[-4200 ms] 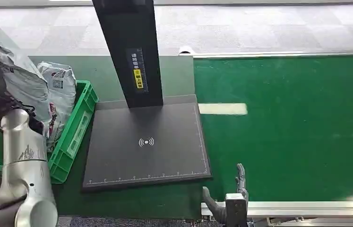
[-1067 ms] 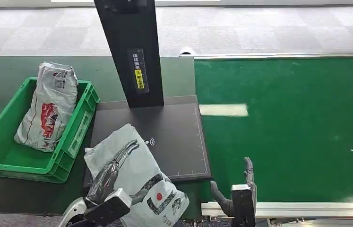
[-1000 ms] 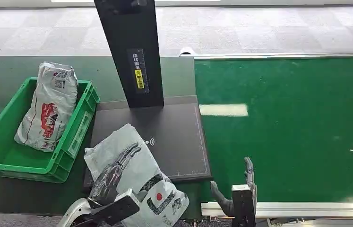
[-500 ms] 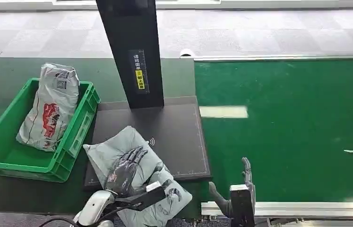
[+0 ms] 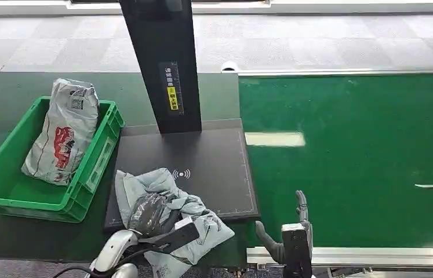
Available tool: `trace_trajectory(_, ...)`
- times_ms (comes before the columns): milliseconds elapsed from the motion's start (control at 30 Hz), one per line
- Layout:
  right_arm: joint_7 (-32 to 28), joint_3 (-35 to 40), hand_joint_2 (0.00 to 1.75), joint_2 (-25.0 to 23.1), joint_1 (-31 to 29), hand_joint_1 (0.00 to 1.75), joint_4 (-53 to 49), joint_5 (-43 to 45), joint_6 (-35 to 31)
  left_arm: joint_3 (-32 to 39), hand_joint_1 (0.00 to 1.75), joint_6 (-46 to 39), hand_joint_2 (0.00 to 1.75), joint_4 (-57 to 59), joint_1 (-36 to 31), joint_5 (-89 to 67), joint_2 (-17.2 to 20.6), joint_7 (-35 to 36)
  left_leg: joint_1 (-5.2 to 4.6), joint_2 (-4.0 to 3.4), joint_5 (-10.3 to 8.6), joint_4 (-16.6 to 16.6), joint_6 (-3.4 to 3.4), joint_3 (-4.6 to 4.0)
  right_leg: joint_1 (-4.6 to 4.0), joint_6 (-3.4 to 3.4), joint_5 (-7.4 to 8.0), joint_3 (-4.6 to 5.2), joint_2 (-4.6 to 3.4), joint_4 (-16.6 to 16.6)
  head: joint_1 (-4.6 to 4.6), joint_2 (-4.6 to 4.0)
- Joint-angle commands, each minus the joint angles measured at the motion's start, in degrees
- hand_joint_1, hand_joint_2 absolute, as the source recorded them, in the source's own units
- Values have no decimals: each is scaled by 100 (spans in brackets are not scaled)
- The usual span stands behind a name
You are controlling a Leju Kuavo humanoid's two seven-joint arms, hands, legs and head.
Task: Moved the parcel from conveyor to table for the left to box.
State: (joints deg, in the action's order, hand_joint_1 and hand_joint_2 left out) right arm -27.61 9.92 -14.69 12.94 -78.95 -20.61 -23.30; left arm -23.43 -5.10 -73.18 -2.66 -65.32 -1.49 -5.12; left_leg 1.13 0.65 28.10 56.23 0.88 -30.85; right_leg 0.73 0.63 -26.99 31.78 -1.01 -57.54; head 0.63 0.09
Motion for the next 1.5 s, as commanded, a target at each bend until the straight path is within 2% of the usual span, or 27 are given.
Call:
trace_trajectory(33, 17, -19, 175, 102, -39, 0, 130, 84, -108, 233, 175, -48, 175, -572, 340, 925, 40, -589, 0, -18, -4, -4, -10, -29, -3, -5, 9, 34, -1, 6, 7, 0)
trace_trajectory(133, -20, -25, 175, 80, 53, 0, 150, 185, -338, 255, 175, -1000, 175, -2115, 402, 2150, 135, -1583, -1, -3, -2, 1, -11, -42, -1, -3, 3, 50, 11, 4, 4, 0)
trace_trajectory(167, -77, -10, 175, 59, 95, 0, 171, 214, -436, 288, 175, -1596, 175, -2716, 396, 2071, 215, -1546, 0, -5, 2, 8, -12, -54, -3, -5, 0, 61, 11, -2, 2, 0)
trace_trajectory(200, -96, 7, 175, 26, 151, 0, 208, 237, -556, 485, 175, -2268, 175, -3358, 359, 1746, 181, -1215, 9, 1, 7, 24, -5, -66, -10, -4, -3, 71, 9, -12, 4, 0)
trace_trajectory(233, -164, 96, 175, 45, 188, 0, 276, 270, -611, 561, 175, -2665, 175, -3790, 306, 2154, 366, -1240, 7, 3, 7, 26, -7, -76, -9, -4, -5, 82, 15, -16, 2, 0)
trace_trajectory(267, -238, 163, 175, 55, 195, 0, 354, 329, -683, 670, 175, -2498, 175, -4029, 288, 2292, 511, -1097, 11, 14, 9, 39, -8, -98, -14, -6, -10, 99, 29, -25, 2, 0)
trace_trajectory(367, -263, 224, 175, 84, 180, 0, 393, 370, -763, 731, 175, -2608, 175, -4006, 315, 2398, 495, -1270, 7, -18, 7, 8, -3, -84, -9, -10, -2, 98, -3, -6, 2, 0)
trace_trajectory(400, -270, 376, 175, 171, 143, 0, 464, 468, -824, 909, 175, -3490, 175, -3952, 222, 2829, 535, -1782, 5, -25, 9, 0, -4, -73, -7, -11, -2, 91, -10, -1, 4, 0)
trace_trajectory(433, -293, 435, 175, 193, 114, 0, 535, 532, -871, 1026, 175, -3490, 175, -3882, 157, 3034, 652, -1846, 4, -15, 5, 0, -4, -74, -5, -7, 0, 90, -6, 1, 9, 0)
trace_trajectory(467, -322, 596, 175, 284, 38, 0, 668, 699, -1000, 1526, 175, -3490, 175, -3717, -140, 3419, 533, -1996, 6, -16, 3, -2, -3, -73, -8, -10, 2, 91, -4, 2, 4, 0)
trace_trajectory(533, -363, 767, 175, 365, -93, 0, 866, 898, -1114, 1827, 175, -3446, 175, -2893, -1116, 3991, 714, -1799, 10, 6, -3, 6, -4, -94, -12, -6, -2, 98, 14, 0, 2, 0)
trace_trajectory(567, -383, 912, 175, 411, -202, 0, 993, 1036, -1177, 2079, 175, -3439, 175, -1979, -1927, 3723, 719, -1388, 11, 8, -8, 5, -5, -99, -14, -8, 1, 103, 21, 0, 4, 0)
trace_trajectory(600, -391, 1006, 175, 439, -266, 0, 1058, 1119, -1207, 2219, 175, -3393, 175, -1315, -2408, 3498, 727, -1116, 11, 35, -16, 3, -2, -99, -12, -8, -1, 98, 43, -2, 2, 0)
trace_trajectory(667, -360, 1169, 175, 506, -405, 0, 1173, 1293, -1240, 2412, 175, -3191, 175, 510, -3615, 2959, 813, -405, 10, 62, -35, -2, -2, -104, -13, -12, 7, 96, 75, 1, 2, 0)
trace_trajectory(700, -345, 1265, 175, 570, -483, 0, 1218, 1406, -1258, 2477, 175, -3180, 175, 1919, -4459, 2645, 935, -153, 11, 79, -44, -3, -2, -105, -14, -14, 11, 94, 93, 2, 0, 0)
trace_trajectory(733, -341, 1332, 175, 617, -526, 0, 1226, 1485, -1252, 2468, 175, -3283, 175, 3001, -5025, 2274, 1036, 103, 10, 102, -49, -1, 2, -98, -11, -12, 6, 89, 110, -2, 4, 0)
trace_trajectory(767, -327, 1415, 175, 702, -567, 0, 1198, 1590, -1241, 2431, 175, -3166, 175, 4378, -5782, 1797, 1176, 699, 8, 98, -61, -2, 1, -105, -11, -15, 16, 96, 110, -2, 2, 0)
trace_trajectory(800, -308, 1463, 175, 756, -576, 0, 1170, 1655, -1255, 2496, 175, -3114, 175, 4958, -6085, 1699, 1239, 760, 9, 87, -52, 5, 2, -88, -10, -13, 10, 87, 91, -6, 2, 0)
trace_trajectory(867, -292, 1486, 175, 808, -569, 0, 1139, 1705, -1245, 2577, 175, -2970, 175, 5266, -6225, 1690, 1302, 934, 10, 75, -84, 4, 3, -116, -13, -17, 44, 115, 87, -7, 4, 0)
trace_trajectory(900, -280, 1527, 175, 862, -553, 0, 1115, 1769, -1225, 2565, 175, -2823, 175, 5547, -6254, 1529, 1404, 1410, 11, 19, -69, 5, 10, -104, -13, -27, 60, 117, 32, -4, 4, 0)
trace_trajectory(1000, -294, 1583, 175, 894, -495, 0, 1072, 1836, -1290, 2585, 175, -2727, 175, 5696, -6107, 1415, 1498, 1586, 9, -47, -72, -8, 6, -105, -13, -33, 84, 137, -26, -2, 7, 0)
trace_trajectory(1067, -300, 1593, 175, 901, -461, 0, 1035, 1866, -1331, 2618, 175, -2720, 175, 5722, -6069, 1409, 1493, 1645, 12, -55, -65, -7, 7, -100, -16, -32, 77, 132, -42, -3, 4, 0)
trace_trajectory(1167, -303, 1590, 175, 913, -433, 0, 1004, 1886, -1368, 2613, 175, -2739, 175, 5737, -6070, 1365, 1485, 1753, 12, -33, -64, -2, 6, -120, -17, -32, 69, 148, -23, -7, 2, 0)
trace_trajectory(1300, -320, 1638, 175, 974, -421, 0, 973, 1960, -1447, 2560, 175, -2534, 175, 5775, -6119, 1167, 1615, 2089, 14, -32, -66, 7, 9, -169, -18, -30, 72, 195, -34, -14, 0, 0)
trace_trajectory(1433, -308, 1678, 175, 1009, -417, 0, 920, 1992, -1521, 2581, 175, -2245, 175, 5808, -6203, 1115, 1732, 2234, 16, -36, -66, 7, 11, -177, -19, -31, 73, 206, -35, -14, 0, 0)
trace_trajectory(1467, -304, 1685, 175, 1019, -408, 0, 891, 2000, -1546, 2612, 157, -2128, 175, 5819, -6221, 1132, 1740, 2261, 15, -36, -63, 9, 9, -173, -19, -31, 70, 202, -32, -17, 2, 0)
trace_trajectory(1500, -289, 1695, 175, 1033, -391, 0, 848, 2016, -1587, 2664, 16, -2094, 175, 5781, -6232, 1140, 1739, 2277, 14, -30, -63, 8, 7, -169, -19, -31, 67, 196, -24, -15, 0, 0)
